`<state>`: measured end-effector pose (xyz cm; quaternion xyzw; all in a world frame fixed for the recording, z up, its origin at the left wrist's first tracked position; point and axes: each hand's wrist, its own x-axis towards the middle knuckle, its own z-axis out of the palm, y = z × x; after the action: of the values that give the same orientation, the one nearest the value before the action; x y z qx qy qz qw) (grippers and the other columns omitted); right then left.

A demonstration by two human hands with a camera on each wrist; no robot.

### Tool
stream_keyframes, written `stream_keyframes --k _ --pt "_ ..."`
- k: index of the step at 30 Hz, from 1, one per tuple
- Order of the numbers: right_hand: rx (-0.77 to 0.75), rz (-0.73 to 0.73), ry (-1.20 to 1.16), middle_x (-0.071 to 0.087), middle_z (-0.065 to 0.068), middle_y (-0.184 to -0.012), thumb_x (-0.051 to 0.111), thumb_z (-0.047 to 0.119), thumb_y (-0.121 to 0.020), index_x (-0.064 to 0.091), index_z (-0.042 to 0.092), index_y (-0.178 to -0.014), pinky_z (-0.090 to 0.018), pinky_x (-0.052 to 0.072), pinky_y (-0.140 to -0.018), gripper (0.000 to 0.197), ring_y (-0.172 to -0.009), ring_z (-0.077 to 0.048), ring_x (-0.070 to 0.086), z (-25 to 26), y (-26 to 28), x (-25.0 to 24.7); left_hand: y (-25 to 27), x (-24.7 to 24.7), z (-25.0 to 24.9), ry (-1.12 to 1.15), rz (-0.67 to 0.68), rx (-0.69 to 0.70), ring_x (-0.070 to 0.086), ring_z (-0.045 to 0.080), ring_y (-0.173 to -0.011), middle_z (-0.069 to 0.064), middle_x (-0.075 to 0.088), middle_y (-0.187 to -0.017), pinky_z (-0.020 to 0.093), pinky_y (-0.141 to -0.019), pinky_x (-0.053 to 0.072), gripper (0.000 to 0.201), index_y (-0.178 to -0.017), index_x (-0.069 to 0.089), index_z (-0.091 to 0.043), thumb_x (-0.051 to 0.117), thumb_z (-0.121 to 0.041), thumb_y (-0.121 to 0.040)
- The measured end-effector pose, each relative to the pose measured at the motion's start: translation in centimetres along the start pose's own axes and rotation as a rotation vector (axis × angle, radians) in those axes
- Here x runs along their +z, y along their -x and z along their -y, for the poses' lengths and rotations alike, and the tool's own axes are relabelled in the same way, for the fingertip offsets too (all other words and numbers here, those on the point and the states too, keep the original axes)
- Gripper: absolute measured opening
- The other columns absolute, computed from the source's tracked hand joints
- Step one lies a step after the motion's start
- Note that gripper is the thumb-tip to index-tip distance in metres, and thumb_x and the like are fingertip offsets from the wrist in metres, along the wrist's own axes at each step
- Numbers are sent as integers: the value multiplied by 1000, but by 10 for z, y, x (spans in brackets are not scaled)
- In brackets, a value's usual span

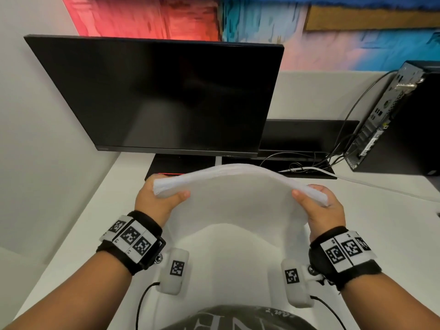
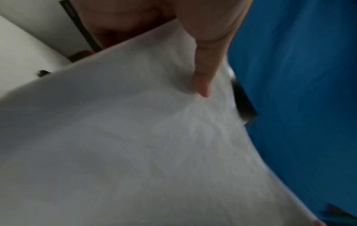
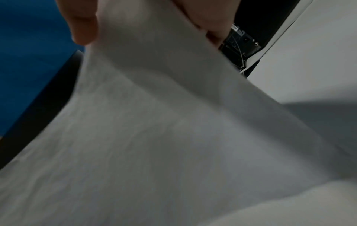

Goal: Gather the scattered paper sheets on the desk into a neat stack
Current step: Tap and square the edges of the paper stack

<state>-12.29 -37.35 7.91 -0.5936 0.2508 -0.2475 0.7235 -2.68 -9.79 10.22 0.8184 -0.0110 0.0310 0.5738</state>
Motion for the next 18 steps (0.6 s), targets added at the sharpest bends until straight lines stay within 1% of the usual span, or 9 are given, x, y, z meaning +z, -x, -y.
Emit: stream_keyframes --k 2,4,5,7,9,11,13,15,18 --pt "19 0 30 70 -2 -91 75 22 -73 65 25 -83 -37 54 -80 15 -92 -27 66 -2 -2 1 -4 1 7 24 16 -120 56 17 -91 -3 60 -97 26 -78 43 46 -115 56 -15 77 -12 -74" --pt "40 -23 89 69 -5 -103 71 41 -69 66 25 -93 -44 50 -92 28 -102 -29 64 -3 -5 3 -8 2 14 57 43 -179 58 18 -96 -1 63 -104 31 -84 45 51 -120 58 -13 78 -16 -73" --pt "44 -41 112 68 -5 -103 68 48 -67 65 25 -94 -43 49 -93 35 -104 -29 63 -2 -7 4 -8 1 13 96 62 -191 61 20 -98 0 65 -107 34 -88 48 55 -119 59 -16 81 -21 -69" --pt "68 -52 110 66 -3 -94 60 48 -74 64 25 -89 -40 48 -88 28 -101 -29 61 2 -12 5 -9 0 11 190 75 -219 63 24 -102 1 68 -108 41 -93 50 58 -111 61 -24 81 -39 -59" --pt "88 -58 119 64 -6 -101 56 47 -80 63 20 -101 -43 46 -92 35 -103 -29 59 2 -18 4 -12 0 7 246 31 -260 60 26 -106 3 65 -109 44 -97 46 52 -104 60 -30 72 -52 -59" --pt "98 -65 124 62 -9 -109 56 47 -79 61 16 -110 -45 44 -97 44 -107 -29 57 3 -23 4 -18 1 10 272 -16 -304 57 30 -115 8 61 -122 49 -103 42 72 -117 58 -27 66 -62 -55" --pt "98 -88 133 62 -7 -102 57 44 -78 63 19 -100 -43 43 -95 34 -105 -30 57 4 -26 5 -21 2 12 258 -25 -319 54 32 -119 9 57 -130 53 -105 40 84 -124 53 -26 63 -65 -50" --pt "103 -91 134 62 -4 -93 59 48 -72 63 24 -81 -41 43 -91 26 -98 -29 57 8 -28 8 -20 0 8 246 -21 -299 54 33 -118 8 59 -125 53 -104 40 76 -117 57 -25 63 -61 -50" --pt "89 -90 183 66 -6 -101 58 62 -58 64 28 -76 -44 46 -94 39 -99 -27 60 8 -32 9 -21 -1 -2 237 -6 -259 56 32 -111 4 63 -101 50 -103 42 31 -84 64 -28 60 -52 -64"
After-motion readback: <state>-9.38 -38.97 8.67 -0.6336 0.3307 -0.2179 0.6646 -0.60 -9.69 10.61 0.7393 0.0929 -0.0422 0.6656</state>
